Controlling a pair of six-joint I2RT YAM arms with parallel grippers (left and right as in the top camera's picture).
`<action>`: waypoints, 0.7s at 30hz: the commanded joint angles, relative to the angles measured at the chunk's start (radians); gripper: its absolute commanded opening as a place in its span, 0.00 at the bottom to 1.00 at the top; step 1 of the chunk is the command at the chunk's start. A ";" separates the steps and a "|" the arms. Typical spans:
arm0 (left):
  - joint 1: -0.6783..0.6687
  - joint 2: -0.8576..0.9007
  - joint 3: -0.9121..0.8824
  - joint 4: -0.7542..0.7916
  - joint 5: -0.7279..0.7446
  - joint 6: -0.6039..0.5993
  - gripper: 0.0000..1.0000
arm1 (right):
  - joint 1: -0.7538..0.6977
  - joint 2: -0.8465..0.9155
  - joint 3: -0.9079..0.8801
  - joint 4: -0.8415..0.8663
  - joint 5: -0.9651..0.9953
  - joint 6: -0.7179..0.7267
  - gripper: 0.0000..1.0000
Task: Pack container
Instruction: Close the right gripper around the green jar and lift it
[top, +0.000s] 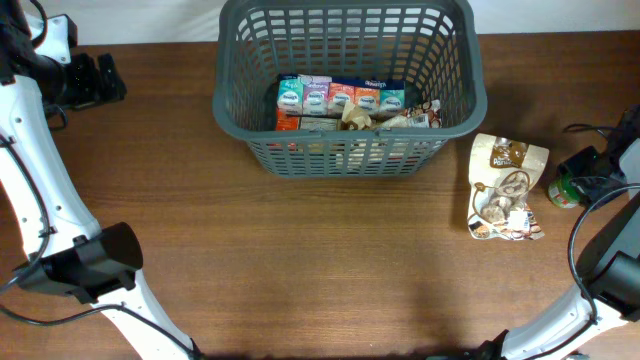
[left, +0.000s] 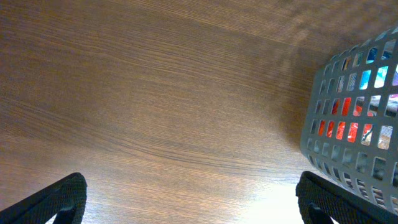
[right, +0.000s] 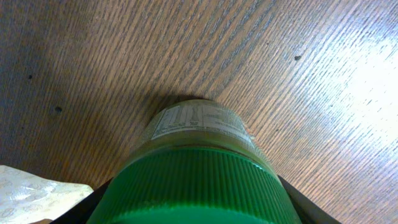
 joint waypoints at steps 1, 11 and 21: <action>0.002 0.008 -0.005 -0.002 -0.004 -0.013 0.99 | 0.005 -0.003 -0.006 -0.004 -0.005 0.003 0.59; 0.002 0.008 -0.005 -0.002 -0.004 -0.013 0.99 | 0.005 -0.010 0.034 -0.089 -0.015 0.002 0.35; 0.002 0.008 -0.005 -0.002 -0.004 -0.013 0.99 | 0.076 -0.155 0.304 -0.260 -0.025 -0.051 0.28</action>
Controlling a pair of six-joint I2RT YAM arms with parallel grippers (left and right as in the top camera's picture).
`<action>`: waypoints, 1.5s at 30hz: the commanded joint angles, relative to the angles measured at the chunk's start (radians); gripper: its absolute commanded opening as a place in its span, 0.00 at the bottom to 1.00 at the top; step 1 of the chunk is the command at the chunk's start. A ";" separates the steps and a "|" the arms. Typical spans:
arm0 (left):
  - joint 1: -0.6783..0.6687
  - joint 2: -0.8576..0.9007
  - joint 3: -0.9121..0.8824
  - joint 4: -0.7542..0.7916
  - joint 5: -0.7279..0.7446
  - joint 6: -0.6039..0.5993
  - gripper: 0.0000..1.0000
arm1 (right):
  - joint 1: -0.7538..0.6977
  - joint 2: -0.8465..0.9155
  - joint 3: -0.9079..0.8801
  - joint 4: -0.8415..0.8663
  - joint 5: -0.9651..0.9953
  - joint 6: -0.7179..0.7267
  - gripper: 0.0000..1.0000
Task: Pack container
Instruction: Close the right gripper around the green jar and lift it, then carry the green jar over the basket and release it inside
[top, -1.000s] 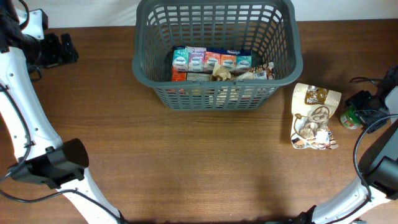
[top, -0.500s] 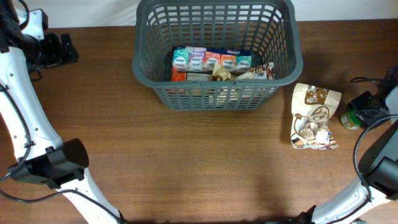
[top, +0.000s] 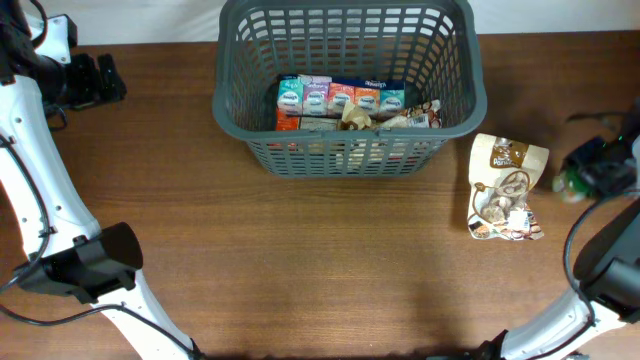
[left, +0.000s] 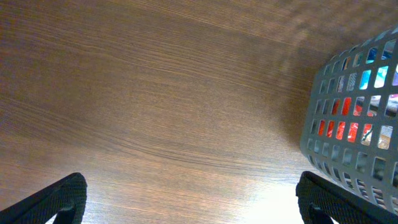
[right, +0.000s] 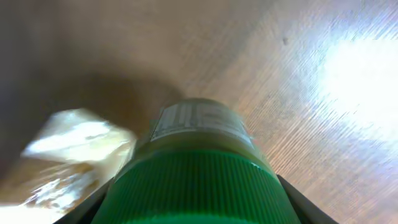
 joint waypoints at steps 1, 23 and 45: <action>0.002 0.008 -0.005 -0.002 -0.004 -0.013 0.99 | 0.071 -0.145 0.157 -0.036 -0.014 -0.048 0.28; 0.002 0.008 -0.005 -0.002 -0.004 -0.013 0.99 | 0.833 -0.219 0.481 0.089 -0.027 -0.466 0.06; 0.002 0.008 -0.005 -0.002 -0.004 -0.013 0.99 | 0.776 0.194 0.484 0.168 0.025 -0.436 0.69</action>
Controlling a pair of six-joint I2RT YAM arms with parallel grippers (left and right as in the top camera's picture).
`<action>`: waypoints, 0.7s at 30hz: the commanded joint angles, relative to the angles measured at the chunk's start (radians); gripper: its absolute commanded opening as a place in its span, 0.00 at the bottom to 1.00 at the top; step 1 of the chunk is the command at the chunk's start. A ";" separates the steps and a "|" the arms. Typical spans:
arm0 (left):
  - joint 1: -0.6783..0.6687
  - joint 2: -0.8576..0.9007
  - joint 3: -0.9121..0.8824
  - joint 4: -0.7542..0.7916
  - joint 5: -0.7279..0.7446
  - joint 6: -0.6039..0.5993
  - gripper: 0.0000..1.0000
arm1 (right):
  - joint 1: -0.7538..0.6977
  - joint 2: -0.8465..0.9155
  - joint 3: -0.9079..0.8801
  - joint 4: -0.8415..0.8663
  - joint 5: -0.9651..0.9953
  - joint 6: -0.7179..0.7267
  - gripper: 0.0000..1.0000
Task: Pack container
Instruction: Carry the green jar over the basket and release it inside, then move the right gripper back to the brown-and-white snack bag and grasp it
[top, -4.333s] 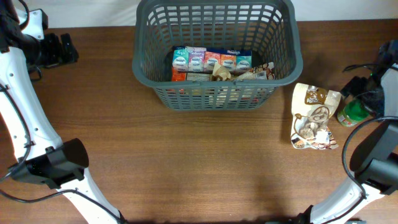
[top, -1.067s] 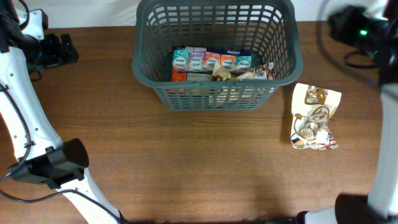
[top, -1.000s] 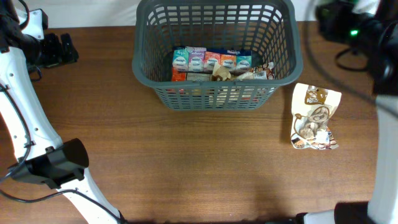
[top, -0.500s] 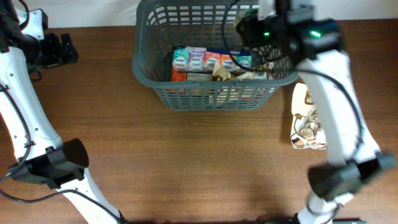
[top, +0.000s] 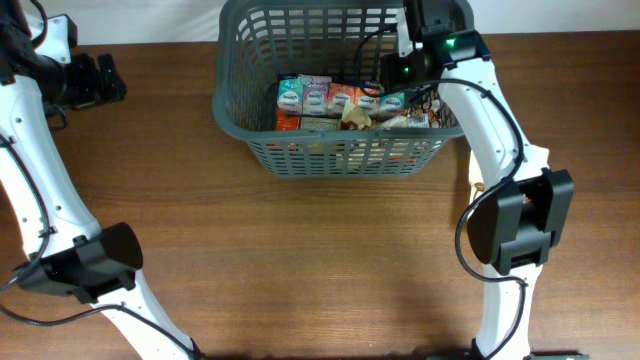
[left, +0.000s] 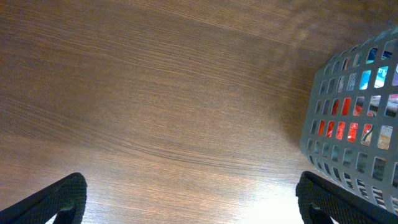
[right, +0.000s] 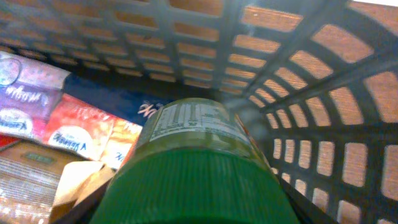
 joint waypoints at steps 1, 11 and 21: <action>0.002 0.008 -0.005 -0.002 -0.004 -0.013 0.99 | -0.003 -0.026 0.012 0.013 0.014 -0.029 0.72; 0.002 0.008 -0.005 -0.002 -0.004 -0.013 0.99 | -0.008 -0.206 0.068 -0.059 0.018 -0.039 0.90; 0.002 0.008 -0.005 -0.002 -0.004 -0.013 0.99 | -0.067 -0.503 0.146 -0.171 0.297 -0.034 0.89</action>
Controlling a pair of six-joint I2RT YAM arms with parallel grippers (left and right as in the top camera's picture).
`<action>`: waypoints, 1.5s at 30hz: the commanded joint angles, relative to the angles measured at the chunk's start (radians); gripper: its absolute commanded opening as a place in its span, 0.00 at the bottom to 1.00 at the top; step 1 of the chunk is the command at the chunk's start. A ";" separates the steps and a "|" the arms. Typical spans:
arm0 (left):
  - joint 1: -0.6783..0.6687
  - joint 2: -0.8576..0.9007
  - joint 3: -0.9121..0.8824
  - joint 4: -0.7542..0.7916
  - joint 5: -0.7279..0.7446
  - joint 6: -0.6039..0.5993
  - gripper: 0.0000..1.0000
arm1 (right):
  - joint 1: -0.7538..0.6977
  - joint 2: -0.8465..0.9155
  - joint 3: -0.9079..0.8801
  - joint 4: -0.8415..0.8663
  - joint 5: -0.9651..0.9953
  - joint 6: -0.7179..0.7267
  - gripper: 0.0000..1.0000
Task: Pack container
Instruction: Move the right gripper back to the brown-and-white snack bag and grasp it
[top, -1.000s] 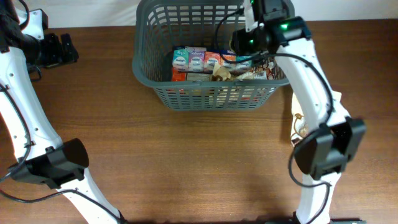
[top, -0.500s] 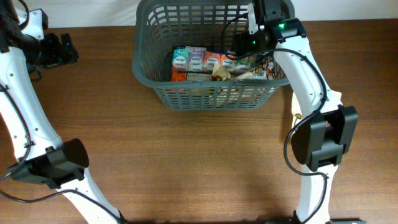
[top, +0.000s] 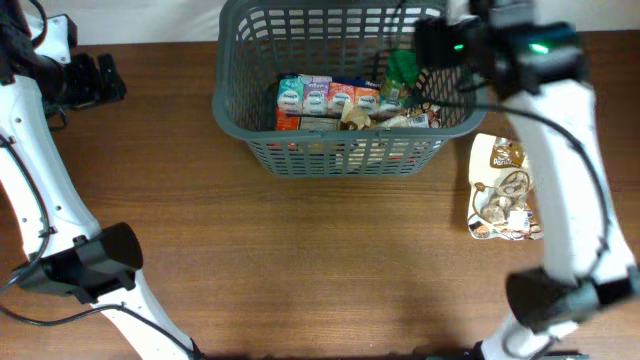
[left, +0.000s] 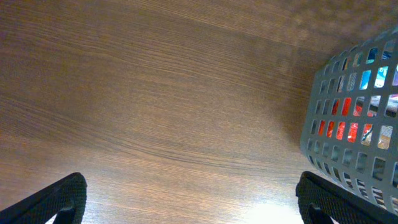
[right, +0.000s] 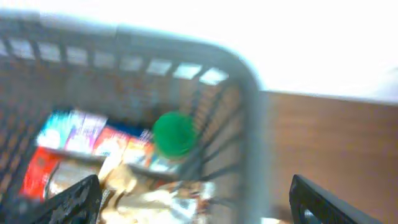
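Note:
The grey plastic basket (top: 345, 150) stands at the back middle of the table. In it lie a row of small coloured packets (top: 335, 97) and crumpled wrappers. A jar with a green lid (right: 173, 132) stands in the basket's right end, also seen from overhead as the green jar (top: 402, 68). My right gripper (right: 196, 208) is open above the basket's right rim, holding nothing; its view is blurred. A pretzel snack bag (top: 508, 188) lies on the table right of the basket. My left gripper (left: 196, 202) is open over bare wood at the far left.
The basket's wall (left: 354, 124) shows at the right edge of the left wrist view. The right arm's links reach from the table's front right up over the snack bag. Bare brown wood lies in front of the basket.
My right gripper held the green jar low inside the basket; now it is open and higher, by the right rim, and the jar stands in the basket. The left arm has not moved.
My right gripper was shut on the green jar at the table's right edge, beside the snack bag. Then it held the jar just above the wood. Later the jar was inside the basket in the gripper, and now it stands there released.

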 joint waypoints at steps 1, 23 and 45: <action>0.002 0.008 -0.005 -0.002 -0.004 -0.013 0.99 | -0.058 -0.141 0.032 -0.015 0.167 0.009 0.89; 0.002 0.008 -0.005 -0.002 -0.004 -0.013 0.99 | -0.605 0.122 -0.498 -0.055 -0.241 0.146 0.91; 0.002 0.008 -0.005 -0.002 -0.004 -0.013 0.99 | -0.576 0.230 -0.842 0.114 -0.270 -0.055 0.92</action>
